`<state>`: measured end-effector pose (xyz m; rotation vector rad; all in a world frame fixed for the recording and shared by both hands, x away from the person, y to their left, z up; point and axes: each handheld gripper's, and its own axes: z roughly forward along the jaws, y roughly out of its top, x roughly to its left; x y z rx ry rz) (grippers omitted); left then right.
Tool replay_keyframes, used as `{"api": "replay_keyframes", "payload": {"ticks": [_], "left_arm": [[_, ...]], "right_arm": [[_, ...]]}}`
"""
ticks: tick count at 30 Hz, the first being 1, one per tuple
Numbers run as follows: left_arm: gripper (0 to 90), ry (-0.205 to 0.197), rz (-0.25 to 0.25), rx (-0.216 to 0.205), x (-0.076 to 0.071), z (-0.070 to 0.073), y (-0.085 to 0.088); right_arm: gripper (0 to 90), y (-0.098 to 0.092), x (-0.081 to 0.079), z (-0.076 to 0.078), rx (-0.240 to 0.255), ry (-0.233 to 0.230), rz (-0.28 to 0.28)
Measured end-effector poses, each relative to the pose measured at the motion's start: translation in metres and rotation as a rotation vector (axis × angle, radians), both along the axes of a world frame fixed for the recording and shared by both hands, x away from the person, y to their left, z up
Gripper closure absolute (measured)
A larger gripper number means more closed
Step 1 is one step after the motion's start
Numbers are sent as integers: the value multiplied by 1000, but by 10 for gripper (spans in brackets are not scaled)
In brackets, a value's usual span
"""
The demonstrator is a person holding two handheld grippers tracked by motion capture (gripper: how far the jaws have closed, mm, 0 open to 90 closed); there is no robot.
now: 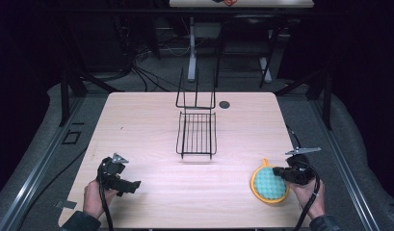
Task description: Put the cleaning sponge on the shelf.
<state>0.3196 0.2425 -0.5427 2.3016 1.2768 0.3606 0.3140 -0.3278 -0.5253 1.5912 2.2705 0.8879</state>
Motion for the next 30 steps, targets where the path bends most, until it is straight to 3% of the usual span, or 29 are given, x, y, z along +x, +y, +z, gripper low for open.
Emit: {"api": "replay_keyframes", "payload": {"ticks": [4,14,30], "left_arm": [[2,1,2,3,0,-1,0],[2,4,1,-1,0,-1,0],[2,2,10,6,0,-1,0]], "right_arm": [[880,1,-2,5,24,-20,-4],[879,11,-8,25,32,-69,29],[880,15,-9,41,38,-120,41]]}}
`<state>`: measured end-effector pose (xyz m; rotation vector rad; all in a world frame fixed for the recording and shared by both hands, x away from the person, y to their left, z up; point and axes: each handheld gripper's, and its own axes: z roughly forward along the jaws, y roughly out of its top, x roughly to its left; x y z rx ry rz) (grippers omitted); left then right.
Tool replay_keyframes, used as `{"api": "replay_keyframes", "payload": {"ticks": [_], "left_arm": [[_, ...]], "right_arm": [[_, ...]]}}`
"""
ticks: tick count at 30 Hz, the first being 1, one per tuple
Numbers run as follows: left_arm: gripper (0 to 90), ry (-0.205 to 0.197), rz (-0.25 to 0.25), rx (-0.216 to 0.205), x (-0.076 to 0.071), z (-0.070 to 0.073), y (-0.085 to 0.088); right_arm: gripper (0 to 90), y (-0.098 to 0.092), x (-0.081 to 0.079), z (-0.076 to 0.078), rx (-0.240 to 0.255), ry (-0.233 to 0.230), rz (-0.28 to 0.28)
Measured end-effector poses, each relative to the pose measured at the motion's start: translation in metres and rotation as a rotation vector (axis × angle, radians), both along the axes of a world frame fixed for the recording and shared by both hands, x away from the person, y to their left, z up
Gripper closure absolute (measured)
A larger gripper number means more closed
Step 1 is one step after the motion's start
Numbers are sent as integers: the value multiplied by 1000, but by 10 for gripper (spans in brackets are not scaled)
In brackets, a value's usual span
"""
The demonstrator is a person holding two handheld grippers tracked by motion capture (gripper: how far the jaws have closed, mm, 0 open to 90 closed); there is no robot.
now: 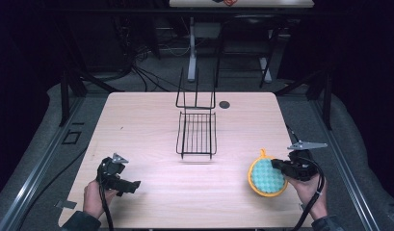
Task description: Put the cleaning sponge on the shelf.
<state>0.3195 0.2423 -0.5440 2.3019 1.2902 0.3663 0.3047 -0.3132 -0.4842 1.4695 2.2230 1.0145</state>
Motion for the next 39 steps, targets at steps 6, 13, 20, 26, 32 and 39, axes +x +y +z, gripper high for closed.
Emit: {"api": "replay_keyframes", "payload": {"ticks": [6,13,20,26,32,39], "left_arm": [[2,2,1,5,0,0,0],[2,-3,7,5,0,0,0],[2,5,5,5,0,-1,1],[2,6,5,4,0,-1,1],[2,4,4,-5,0,-1,1],[1,4,1,-7,0,-1,1]], "right_arm": [[880,2,0,5,2,-14,4],[880,8,3,10,7,-29,14],[880,14,8,15,6,-37,26],[881,24,14,17,1,-42,47],[881,30,19,18,2,-43,57],[880,37,25,21,7,-56,70]]}}
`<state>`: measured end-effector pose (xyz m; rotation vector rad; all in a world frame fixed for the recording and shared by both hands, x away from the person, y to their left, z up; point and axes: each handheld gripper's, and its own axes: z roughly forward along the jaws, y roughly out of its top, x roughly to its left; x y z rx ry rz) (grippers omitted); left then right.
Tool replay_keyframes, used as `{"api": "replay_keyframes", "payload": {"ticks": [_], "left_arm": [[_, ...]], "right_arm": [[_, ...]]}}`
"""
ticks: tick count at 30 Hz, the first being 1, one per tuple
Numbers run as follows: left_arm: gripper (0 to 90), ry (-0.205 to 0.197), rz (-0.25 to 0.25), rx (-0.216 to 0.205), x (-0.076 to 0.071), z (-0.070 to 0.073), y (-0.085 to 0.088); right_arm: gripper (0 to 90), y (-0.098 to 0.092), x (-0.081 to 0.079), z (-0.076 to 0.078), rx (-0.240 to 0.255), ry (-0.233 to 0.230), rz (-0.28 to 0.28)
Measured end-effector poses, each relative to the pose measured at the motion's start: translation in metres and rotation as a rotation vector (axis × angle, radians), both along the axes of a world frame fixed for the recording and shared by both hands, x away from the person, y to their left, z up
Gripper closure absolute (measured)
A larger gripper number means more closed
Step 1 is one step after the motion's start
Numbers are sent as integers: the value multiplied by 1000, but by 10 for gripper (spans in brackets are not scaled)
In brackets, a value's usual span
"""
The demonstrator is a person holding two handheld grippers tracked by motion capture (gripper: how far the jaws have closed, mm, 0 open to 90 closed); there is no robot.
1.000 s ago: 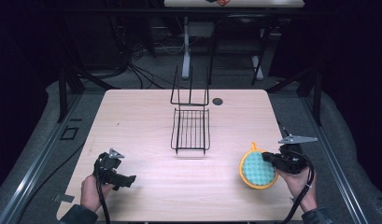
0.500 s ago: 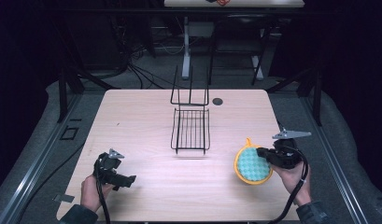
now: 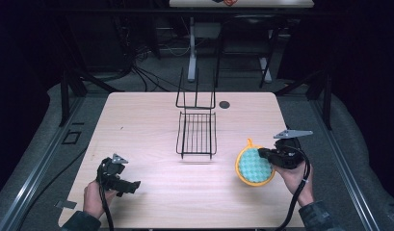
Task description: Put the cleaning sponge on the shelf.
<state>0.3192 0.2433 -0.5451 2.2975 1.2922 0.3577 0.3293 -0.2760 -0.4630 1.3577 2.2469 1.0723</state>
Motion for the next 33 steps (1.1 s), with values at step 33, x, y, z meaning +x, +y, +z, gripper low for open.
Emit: {"api": "replay_keyframes", "payload": {"ticks": [33], "left_arm": [[1,3,-9,5,0,-1,-1]], "right_arm": [[880,41,34,22,-5,-39,59]]}}
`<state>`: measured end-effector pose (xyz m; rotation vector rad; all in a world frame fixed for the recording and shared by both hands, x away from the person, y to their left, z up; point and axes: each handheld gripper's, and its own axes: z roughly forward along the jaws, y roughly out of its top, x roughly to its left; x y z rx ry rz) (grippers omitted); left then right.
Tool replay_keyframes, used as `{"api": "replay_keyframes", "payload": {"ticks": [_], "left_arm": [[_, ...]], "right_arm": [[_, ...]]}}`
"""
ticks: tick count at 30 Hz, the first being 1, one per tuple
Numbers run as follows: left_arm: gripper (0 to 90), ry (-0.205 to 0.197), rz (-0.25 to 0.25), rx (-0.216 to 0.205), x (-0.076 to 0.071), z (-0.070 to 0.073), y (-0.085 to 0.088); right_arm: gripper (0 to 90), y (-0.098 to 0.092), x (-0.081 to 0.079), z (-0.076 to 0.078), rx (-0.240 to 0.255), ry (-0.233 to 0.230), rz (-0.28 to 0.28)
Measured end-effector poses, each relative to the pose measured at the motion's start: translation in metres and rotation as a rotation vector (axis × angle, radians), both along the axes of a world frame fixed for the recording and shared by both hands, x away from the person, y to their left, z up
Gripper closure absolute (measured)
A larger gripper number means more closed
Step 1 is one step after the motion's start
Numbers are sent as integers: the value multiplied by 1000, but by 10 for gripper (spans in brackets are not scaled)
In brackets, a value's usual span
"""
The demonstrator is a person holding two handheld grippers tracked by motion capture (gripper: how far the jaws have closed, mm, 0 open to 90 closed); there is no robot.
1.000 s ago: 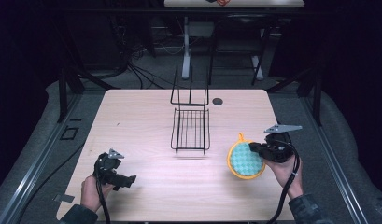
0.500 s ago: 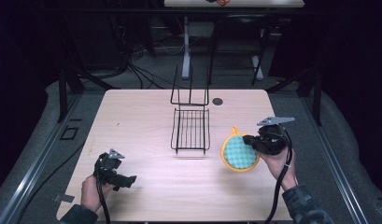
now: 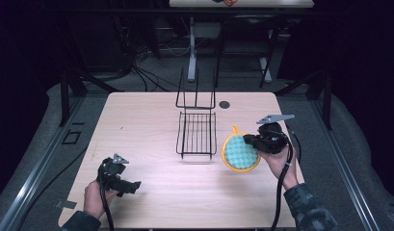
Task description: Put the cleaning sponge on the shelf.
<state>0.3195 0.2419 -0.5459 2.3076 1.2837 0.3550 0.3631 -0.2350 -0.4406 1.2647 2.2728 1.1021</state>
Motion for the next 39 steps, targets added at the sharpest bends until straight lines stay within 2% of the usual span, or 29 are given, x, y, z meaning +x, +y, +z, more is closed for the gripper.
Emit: {"api": "replay_keyframes", "payload": {"ticks": [27,39], "left_arm": [[1,5,-12,6,0,-1,-1],[2,6,-14,6,0,-1,-2]], "right_arm": [[881,29,19,8,3,-29,36],[881,41,29,3,22,-32,50]]}}
